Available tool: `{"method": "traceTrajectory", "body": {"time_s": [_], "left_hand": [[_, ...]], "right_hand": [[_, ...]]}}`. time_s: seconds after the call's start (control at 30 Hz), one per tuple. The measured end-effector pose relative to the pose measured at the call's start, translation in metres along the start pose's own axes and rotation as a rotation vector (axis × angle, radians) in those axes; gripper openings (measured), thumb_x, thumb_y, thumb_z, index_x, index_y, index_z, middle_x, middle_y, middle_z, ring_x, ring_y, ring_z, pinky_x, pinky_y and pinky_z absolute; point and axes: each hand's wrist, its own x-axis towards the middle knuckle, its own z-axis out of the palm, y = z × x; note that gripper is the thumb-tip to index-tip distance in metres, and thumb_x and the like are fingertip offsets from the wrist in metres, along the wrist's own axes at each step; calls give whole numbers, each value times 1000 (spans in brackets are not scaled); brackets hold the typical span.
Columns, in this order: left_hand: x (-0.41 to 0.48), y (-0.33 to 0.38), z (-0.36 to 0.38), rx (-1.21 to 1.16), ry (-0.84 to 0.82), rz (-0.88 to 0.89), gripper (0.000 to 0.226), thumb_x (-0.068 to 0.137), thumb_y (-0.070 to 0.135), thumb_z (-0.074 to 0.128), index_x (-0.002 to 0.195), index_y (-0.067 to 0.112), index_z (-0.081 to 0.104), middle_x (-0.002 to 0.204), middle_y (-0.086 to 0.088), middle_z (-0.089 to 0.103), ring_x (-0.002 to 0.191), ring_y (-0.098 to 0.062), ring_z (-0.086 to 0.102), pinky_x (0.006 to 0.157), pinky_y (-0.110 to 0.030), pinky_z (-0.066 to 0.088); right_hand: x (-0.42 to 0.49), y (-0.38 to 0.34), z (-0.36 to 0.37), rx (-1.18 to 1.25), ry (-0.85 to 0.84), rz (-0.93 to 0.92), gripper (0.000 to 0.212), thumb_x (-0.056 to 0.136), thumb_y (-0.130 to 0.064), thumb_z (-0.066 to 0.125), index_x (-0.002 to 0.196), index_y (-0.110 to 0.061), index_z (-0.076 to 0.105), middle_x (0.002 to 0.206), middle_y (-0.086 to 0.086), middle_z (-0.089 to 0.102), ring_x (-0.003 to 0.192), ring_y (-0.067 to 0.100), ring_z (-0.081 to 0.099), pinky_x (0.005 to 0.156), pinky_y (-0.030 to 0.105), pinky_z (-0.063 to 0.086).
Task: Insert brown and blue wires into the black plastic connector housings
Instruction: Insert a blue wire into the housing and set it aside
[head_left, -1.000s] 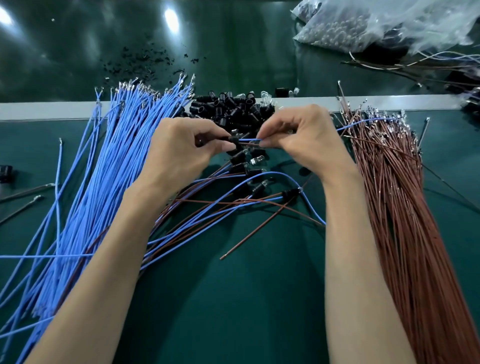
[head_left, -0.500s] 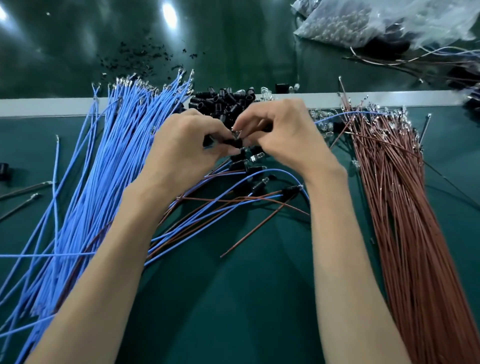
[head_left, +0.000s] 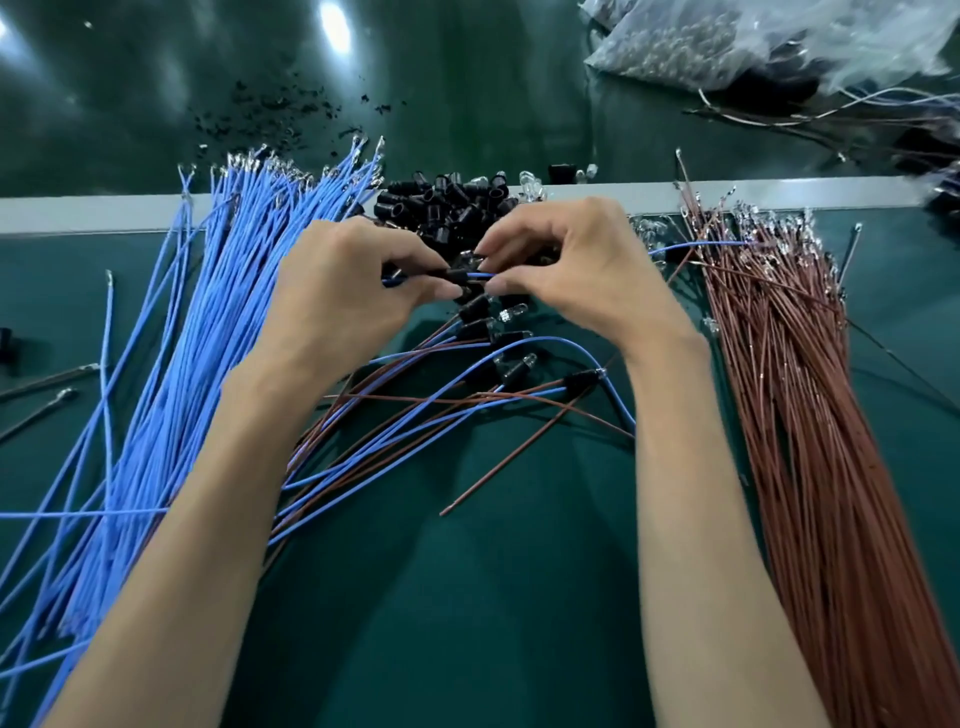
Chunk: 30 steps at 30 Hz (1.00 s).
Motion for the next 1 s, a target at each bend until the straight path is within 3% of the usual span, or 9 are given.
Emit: {"method": "traceTrajectory", "body": {"time_s": [0.17, 0.3, 0.37, 0.47, 0.63, 0.8, 0.9, 1.0], "left_hand": [[0, -3, -5, 72, -15, 8, 22, 75, 34, 77, 92, 20, 77, 73, 4, 64, 72, -20, 58, 72, -34, 47], [-2, 3, 4, 272, -48, 100, 23, 76, 36, 76, 93, 21, 77, 79, -4, 72, 83, -30, 59, 86, -37, 39], [-3, 5, 9, 253, -32, 85, 23, 77, 36, 76, 94, 22, 76, 81, -4, 73, 84, -31, 60, 78, -34, 39], [-2, 2, 6, 176, -43, 8, 20, 77, 36, 76, 93, 24, 76, 83, 2, 73, 71, -21, 54, 69, -32, 43], [0, -5, -3, 123, -25, -33, 20, 77, 36, 76, 93, 23, 76, 82, 4, 74, 73, -16, 61, 74, -34, 51], [-2, 5, 8, 118, -75, 9, 19, 76, 36, 78, 91, 25, 76, 80, 6, 73, 76, -16, 63, 72, -32, 48], [0, -3, -2, 80, -59, -20, 18, 75, 32, 78, 90, 21, 77, 76, 7, 70, 70, -12, 60, 72, -29, 48], [0, -7, -8, 51, -38, -38, 19, 76, 29, 78, 91, 18, 77, 76, 6, 68, 72, -13, 62, 74, -31, 50]], "right_hand": [[-3, 10, -9, -35, -3, 49, 25, 69, 9, 75, 87, -9, 73, 74, 3, 71, 65, -1, 64, 68, 9, 48], [2, 0, 3, -36, -26, 2, 29, 67, 18, 67, 82, -6, 73, 70, 7, 71, 68, 7, 68, 68, 14, 53], [4, -3, 9, -23, -46, -20, 33, 67, 22, 61, 82, -5, 73, 70, 8, 71, 68, 10, 69, 69, 18, 56], [4, 0, 7, -38, -65, -6, 28, 68, 13, 70, 85, -10, 73, 71, 1, 70, 65, 0, 65, 68, 11, 51], [-2, 10, -10, -38, 37, 58, 25, 68, 10, 75, 83, -9, 73, 73, 4, 71, 67, 2, 66, 72, 16, 54], [3, -6, 10, -50, -46, -29, 31, 68, 18, 65, 85, -7, 73, 73, 6, 71, 67, 6, 67, 70, 17, 55], [2, -1, 1, -50, -62, 9, 28, 68, 10, 75, 89, -8, 73, 78, 6, 72, 72, 12, 67, 72, 18, 54], [-3, 5, -8, -37, -55, 53, 26, 70, 12, 74, 86, -8, 73, 76, 6, 71, 64, 0, 64, 64, 10, 48]]}}
